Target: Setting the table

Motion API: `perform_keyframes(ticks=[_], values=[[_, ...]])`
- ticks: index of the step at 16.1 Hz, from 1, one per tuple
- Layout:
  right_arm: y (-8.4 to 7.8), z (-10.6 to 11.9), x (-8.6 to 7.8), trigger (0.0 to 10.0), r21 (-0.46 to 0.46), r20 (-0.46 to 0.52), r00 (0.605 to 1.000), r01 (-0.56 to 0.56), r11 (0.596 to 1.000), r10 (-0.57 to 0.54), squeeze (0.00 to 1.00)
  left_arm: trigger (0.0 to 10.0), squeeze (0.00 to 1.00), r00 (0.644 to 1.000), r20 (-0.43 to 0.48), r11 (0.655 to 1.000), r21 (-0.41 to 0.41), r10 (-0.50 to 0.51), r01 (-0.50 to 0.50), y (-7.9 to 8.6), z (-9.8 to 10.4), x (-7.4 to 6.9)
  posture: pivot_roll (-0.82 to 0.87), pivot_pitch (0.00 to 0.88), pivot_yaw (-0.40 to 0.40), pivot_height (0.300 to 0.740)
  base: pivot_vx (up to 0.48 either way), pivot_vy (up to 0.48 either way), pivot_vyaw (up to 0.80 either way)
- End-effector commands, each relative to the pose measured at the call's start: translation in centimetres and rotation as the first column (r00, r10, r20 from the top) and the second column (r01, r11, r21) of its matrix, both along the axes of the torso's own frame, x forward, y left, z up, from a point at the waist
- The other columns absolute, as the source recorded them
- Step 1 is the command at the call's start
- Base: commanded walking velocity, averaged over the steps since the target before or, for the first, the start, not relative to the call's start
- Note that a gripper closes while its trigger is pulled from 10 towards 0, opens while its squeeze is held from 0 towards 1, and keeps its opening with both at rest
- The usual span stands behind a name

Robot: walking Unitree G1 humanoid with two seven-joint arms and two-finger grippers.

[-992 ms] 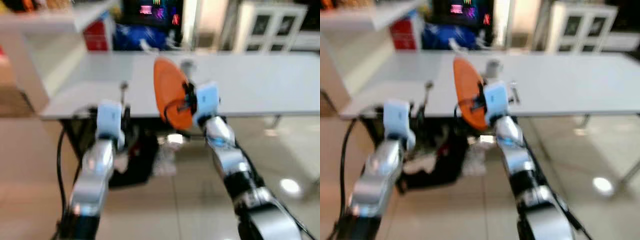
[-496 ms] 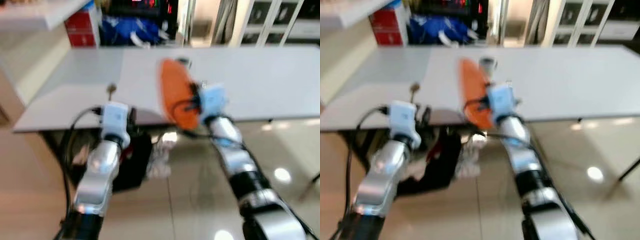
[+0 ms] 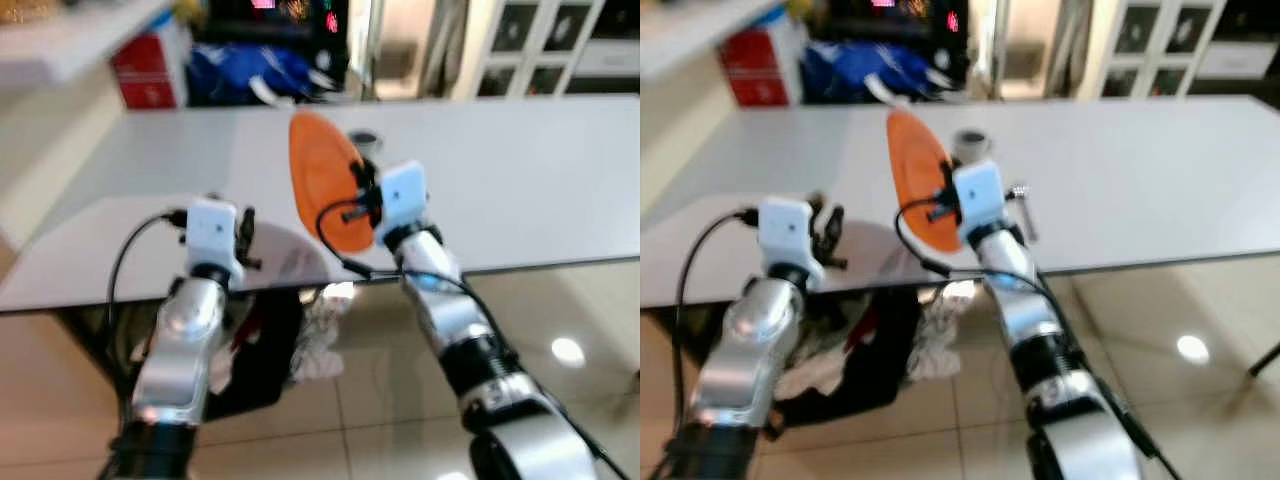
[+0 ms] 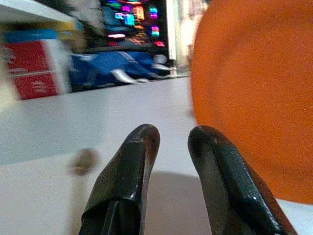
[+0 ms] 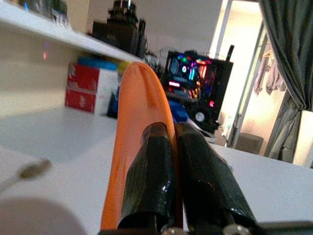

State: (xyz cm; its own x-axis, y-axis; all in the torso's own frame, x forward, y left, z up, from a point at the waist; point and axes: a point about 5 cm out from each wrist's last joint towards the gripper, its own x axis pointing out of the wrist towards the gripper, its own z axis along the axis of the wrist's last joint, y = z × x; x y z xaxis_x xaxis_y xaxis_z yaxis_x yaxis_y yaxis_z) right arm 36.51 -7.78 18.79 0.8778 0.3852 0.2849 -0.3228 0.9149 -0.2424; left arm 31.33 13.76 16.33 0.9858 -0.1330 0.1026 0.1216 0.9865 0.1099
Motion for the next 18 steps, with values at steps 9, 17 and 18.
perform_keyframes(ticks=[9, 17, 18], values=[[3.5, 7.8, 3.4, 10.0, 0.404, -0.084, 0.991, -0.061, 0.913, 0.104, 0.00, 10.0, 0.00, 0.999, 0.000, 0.999, -0.001, 0.034, -0.034, 0.6, -0.1, -0.6, 0.05, 0.000, -0.025, 0.740, 0.000, 0.000, 0.00], [-2.3, 1.9, 5.0, 10.0, 0.538, -0.466, 0.868, 0.431, 0.724, -0.170, 0.00, 10.0, 0.00, 0.997, -0.034, 0.997, 0.041, 0.068, -0.066, 2.2, -0.3, -2.9, 0.13, 0.000, -0.017, 0.740, 0.000, 0.000, 0.00], [-2.1, 0.5, 4.7, 10.0, 0.545, -0.516, 0.844, 0.454, 0.704, -0.145, 0.00, 10.0, 0.00, 0.996, -0.044, 0.996, 0.049, 0.076, -0.074, 2.5, -0.3, -3.5, 0.15, 0.000, -0.014, 0.740, 0.000, 0.000, 0.00]])
